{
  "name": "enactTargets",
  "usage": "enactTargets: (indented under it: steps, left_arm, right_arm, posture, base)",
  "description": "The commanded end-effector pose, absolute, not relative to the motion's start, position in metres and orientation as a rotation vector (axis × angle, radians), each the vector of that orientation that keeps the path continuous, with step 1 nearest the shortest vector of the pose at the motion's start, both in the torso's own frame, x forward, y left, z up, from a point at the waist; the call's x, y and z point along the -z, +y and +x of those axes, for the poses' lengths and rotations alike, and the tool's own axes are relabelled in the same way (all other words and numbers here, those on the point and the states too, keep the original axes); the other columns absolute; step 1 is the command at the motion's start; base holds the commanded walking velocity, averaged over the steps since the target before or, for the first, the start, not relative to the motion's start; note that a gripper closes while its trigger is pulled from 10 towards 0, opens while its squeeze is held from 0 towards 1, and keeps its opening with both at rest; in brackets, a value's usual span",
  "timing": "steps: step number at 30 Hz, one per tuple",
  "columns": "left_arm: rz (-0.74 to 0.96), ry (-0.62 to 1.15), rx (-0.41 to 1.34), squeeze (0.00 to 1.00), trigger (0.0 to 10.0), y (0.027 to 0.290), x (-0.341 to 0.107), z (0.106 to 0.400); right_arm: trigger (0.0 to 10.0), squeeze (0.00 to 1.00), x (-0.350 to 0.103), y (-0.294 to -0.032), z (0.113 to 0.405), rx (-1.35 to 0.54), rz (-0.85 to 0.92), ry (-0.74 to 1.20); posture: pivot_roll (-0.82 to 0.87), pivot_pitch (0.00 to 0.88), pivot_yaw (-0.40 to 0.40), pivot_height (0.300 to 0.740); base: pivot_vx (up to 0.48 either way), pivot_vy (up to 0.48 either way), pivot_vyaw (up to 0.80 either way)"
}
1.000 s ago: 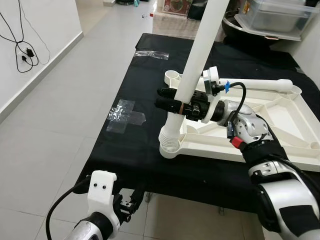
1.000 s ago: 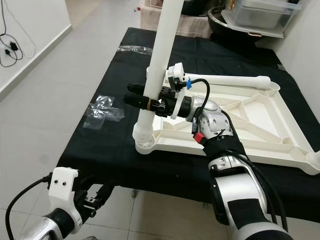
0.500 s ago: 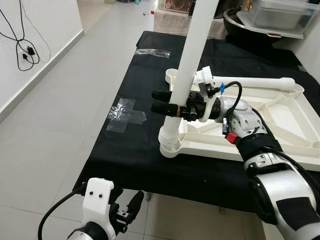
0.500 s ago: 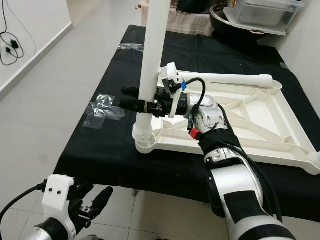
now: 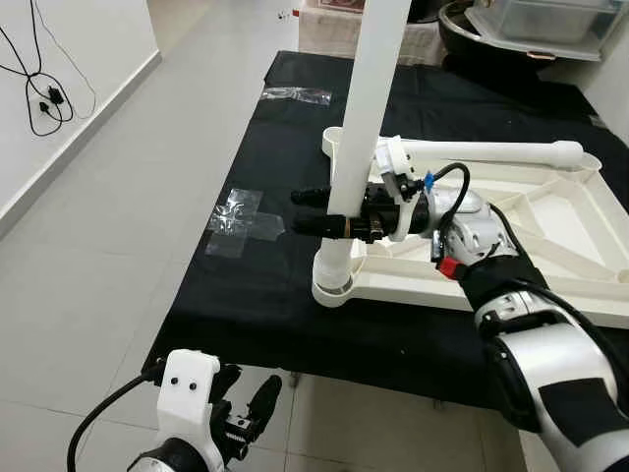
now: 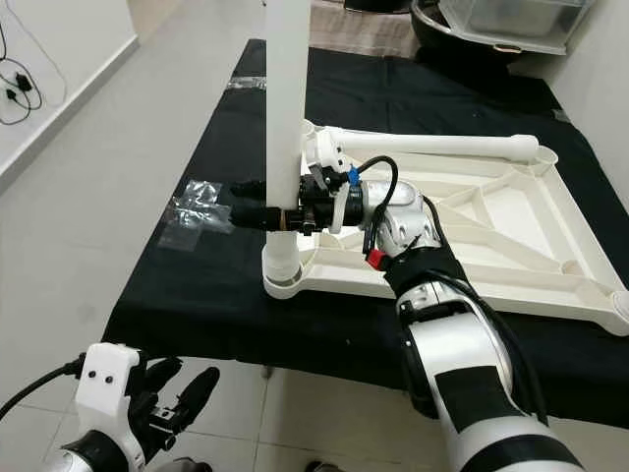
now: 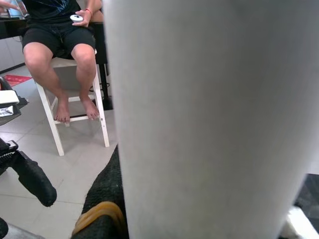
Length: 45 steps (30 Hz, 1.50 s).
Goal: Building children table
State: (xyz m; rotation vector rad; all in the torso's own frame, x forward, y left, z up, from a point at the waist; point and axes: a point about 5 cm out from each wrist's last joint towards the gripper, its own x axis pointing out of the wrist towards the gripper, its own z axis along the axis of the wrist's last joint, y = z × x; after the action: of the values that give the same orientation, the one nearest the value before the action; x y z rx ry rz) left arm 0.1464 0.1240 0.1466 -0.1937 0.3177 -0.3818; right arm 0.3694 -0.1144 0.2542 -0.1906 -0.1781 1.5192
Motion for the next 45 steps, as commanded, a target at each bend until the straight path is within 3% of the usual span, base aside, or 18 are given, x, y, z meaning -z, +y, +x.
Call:
enactTargets:
  steps: [1,12,30,45]
  left_arm:
    - [-0.184,0.346,0.38,0.0,10.0,0.125,-0.144,0.143]
    - [-0.177,0.359,0.366,0.0,10.0,0.13,-0.145,0.14]
    - [-0.166,0.379,0.357,0.0,10.0,0.135,-0.146,0.135]
    - [-0.167,0.39,0.358,0.0,10.0,0.137,-0.145,0.137]
  right_arm:
    - [10.0,0.0,-0.252,-0.113,0.369,-1.534,-0.216,-0.163]
    - [10.0,0.0,-0.255,-0.106,0.364,-1.676,-0.205,-0.152]
    - [10.0,0.0,-0.264,-0.118,0.368,-1.645,-0.302,-0.103]
    - [10.0,0.0,-0.279,-0.12,0.364,-1.68,-0.181,-0.166]
  posture:
    - [0.23,0.214,-0.085,0.74]
    - [0.25,0.246,-0.082,0.74]
    - [0.25,0.273,-0.084,0.74]
    - [0.25,0.261,-0.076,0.74]
  base:
    - [0.0,0.0,0.0]
    - [0.0,0.0,0.0]
    - [0.0,0.0,0.0]
    - [0.0,0.0,0.0]
